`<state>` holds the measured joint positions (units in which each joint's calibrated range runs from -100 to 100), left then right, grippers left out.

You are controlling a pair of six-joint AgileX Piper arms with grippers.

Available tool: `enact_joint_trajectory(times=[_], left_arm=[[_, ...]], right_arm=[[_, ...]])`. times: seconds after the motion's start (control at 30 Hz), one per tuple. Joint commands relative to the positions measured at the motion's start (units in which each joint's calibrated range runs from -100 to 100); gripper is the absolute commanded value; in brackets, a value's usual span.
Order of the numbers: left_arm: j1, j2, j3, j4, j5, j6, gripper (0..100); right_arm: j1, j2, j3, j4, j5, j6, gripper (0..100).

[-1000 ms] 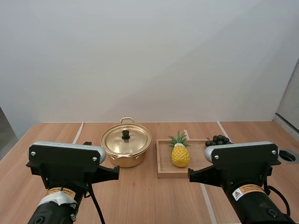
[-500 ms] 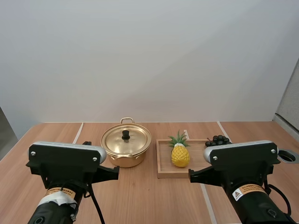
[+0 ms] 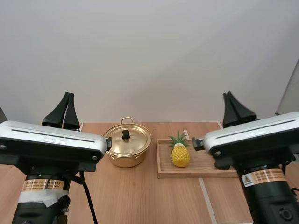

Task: Open the pot, put the grape inside, and close it

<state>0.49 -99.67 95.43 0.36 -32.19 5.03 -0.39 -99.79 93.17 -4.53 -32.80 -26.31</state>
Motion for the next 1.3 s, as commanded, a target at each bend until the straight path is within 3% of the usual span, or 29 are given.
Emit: enact_joint_trajectory(times=[0.0, 0.13, 0.4, 0.53, 0.7, 0.93, 1.1, 1.27], left_arm=[[0.02, -0.3, -4.8, -5.7, -0.3, 0.2, 0], [0.02, -0.3, -14.2, -15.3, 16.7, 0.2, 0], [0.02, 6.2, -31.1, -15.9, 24.2, 0.3, 0], [0.02, 12.7, -43.0, -15.9, 39.1, 0.3, 0], [0.02, 21.5, -57.9, -13.6, 52.7, 0.2, 0], [0.02, 32.2, -76.5, -7.5, 61.5, -4.8, 0], [0.02, 40.8, -90.5, -2.2, 86.1, -11.3, 0], [0.02, 48.2, -100.6, -2.2, 102.0, -11.3, 0]], right_arm=[[-0.3, -0.2, -6.8, 10.1, 6.5, -2.1, 0], [-0.3, 0.8, -16.8, 12.5, 21.0, -3.7, 0], [-0.3, 8.0, -37.6, 12.5, 46.3, -3.9, 0], [-0.3, 13.5, -49.8, 12.4, 61.7, -2.8, 0], [-0.3, 21.5, -65.8, 9.1, 80.3, 3.4, 0], [-0.3, 34.3, -85.9, -4.4, 90.6, 8.3, 0], [-0.3, 44.3, -100.8, -4.6, 113.5, 8.3, 0], [-0.3, 53.1, -110.6, -4.4, 132.7, 8.3, 0]])
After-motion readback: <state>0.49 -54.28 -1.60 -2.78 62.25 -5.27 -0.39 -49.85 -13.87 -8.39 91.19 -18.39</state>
